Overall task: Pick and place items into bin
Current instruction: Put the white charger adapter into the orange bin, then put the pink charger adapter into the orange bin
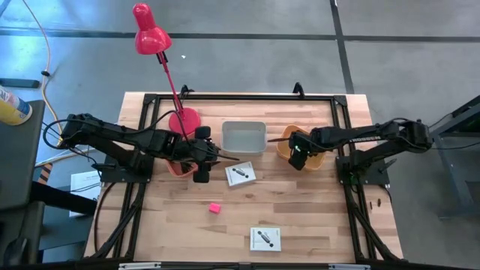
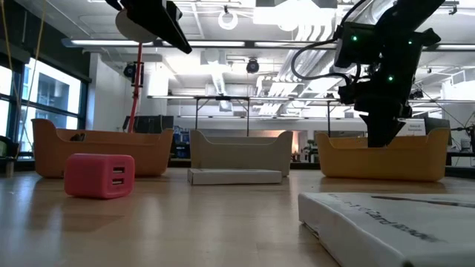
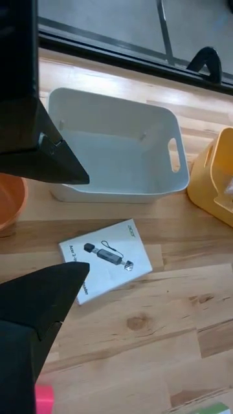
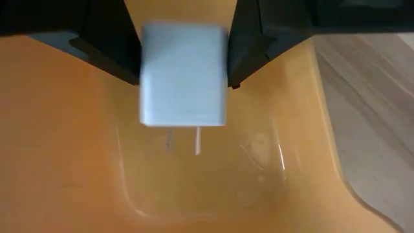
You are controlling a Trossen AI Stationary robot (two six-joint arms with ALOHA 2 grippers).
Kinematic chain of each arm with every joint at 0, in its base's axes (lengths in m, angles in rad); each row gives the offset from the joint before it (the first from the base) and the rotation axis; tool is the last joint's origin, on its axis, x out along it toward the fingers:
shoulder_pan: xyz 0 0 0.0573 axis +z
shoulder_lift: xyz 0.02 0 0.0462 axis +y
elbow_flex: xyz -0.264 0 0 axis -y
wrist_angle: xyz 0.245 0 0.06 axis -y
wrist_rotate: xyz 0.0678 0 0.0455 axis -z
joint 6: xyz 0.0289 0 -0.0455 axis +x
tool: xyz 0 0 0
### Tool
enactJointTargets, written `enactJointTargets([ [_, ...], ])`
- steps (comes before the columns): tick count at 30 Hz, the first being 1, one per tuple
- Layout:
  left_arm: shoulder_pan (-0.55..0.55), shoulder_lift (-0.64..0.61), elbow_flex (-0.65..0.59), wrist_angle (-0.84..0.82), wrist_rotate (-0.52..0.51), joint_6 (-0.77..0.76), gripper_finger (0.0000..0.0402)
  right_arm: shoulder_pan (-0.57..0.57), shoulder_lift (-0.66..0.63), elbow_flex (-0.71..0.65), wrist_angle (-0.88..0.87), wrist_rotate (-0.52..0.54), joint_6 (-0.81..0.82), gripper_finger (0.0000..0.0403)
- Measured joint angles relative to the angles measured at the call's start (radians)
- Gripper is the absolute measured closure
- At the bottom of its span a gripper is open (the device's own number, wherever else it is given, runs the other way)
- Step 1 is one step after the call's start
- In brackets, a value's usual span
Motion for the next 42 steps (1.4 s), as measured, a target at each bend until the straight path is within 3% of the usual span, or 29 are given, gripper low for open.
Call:
enactJointTargets([
  [6, 0.0, 0.0, 0.0, 0.0, 0.0, 0.0, 0.0208, 0.0, 0.0, 0.0, 0.011, -0.011, -0.02, 0.0168],
  [13, 0.0, 0.0, 0.0, 0.0, 0.022, 0.004, 0.0208, 0.006, -0.021, 0.0, 0.042, -0.034, -0.046, 0.0165],
  [16, 0.0, 0.0, 0.0, -0.002, 0.11, 0.032, 0.0208, 0.013, -0.052, 0.014, 0.037, -0.018, -0.056, 0.0164],
  [21, -0.013, 0.0, 0.0, -0.065, 0.352, 0.054, 0.0208, 0.017, -0.125, 0.059, 0.032, -0.018, -0.124, 0.0164],
  [23, -0.039, 0.006, 0.0, -0.082, 0.386, 0.052, 0.0208, 0.018, -0.16, 0.079, 0.035, -0.024, -0.151, 0.0164],
  [32, -0.226, 0.075, 0.0, -0.102, 0.34, 0.023, 0.0208, 0.098, -0.292, 0.114, 0.081, -0.06, -0.232, 0.0164],
  [42, -0.328, 0.294, -0.016, -0.074, 0.269, -0.111, 0.0208, 0.207, -0.329, 0.114, 0.132, -0.057, -0.231, 0.0164],
])
